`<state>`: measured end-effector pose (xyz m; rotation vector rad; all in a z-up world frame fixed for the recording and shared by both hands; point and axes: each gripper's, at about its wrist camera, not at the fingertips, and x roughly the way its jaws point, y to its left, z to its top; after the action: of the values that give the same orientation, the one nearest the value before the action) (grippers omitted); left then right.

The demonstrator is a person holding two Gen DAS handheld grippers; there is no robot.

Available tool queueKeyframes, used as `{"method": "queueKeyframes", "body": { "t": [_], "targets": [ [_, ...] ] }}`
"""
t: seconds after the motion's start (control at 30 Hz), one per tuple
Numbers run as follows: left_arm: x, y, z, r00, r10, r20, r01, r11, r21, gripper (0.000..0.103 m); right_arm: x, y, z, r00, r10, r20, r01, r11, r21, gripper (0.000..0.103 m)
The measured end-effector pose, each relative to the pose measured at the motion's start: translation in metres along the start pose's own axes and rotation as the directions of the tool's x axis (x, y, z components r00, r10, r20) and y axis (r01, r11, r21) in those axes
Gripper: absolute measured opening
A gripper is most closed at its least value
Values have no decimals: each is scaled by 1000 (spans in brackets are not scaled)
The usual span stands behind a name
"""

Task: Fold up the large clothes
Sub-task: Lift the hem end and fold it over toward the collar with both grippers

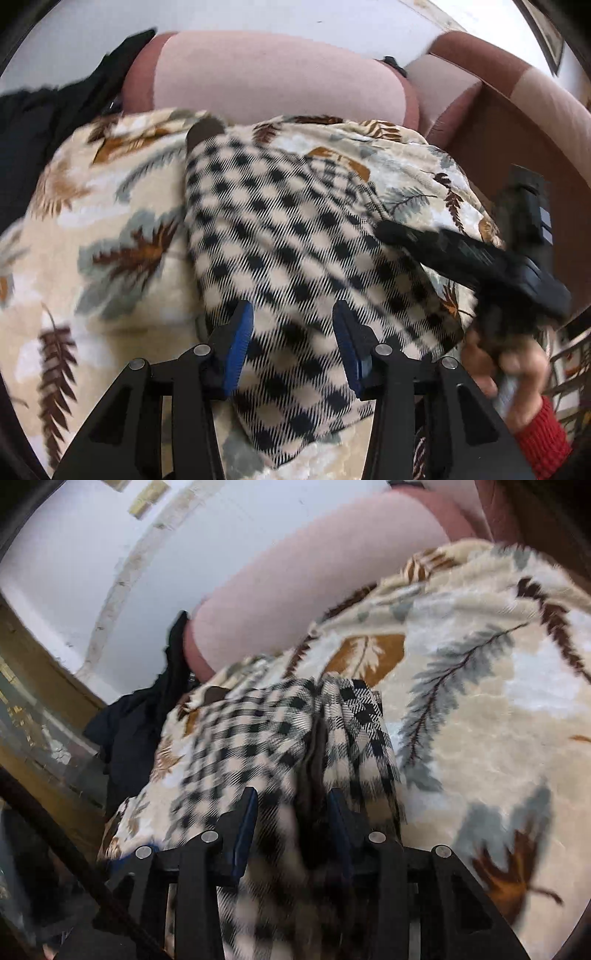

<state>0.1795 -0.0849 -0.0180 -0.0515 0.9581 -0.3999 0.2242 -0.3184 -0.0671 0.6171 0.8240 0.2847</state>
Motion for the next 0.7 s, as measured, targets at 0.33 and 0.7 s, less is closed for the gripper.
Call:
{"method": "queueKeyframes", "body": {
  "t": [0.33, 0.7],
  "targets": [
    [-3, 12, -11, 999, 41, -3, -41, 999, -25, 43, 23, 4, 15, 1000, 10, -2, -10, 999, 31, 11],
    [36, -11, -31, 993, 90, -73, -88, 995, 39, 47, -13, -38, 4, 984, -177, -9, 177, 984, 6, 24]
  ]
}}
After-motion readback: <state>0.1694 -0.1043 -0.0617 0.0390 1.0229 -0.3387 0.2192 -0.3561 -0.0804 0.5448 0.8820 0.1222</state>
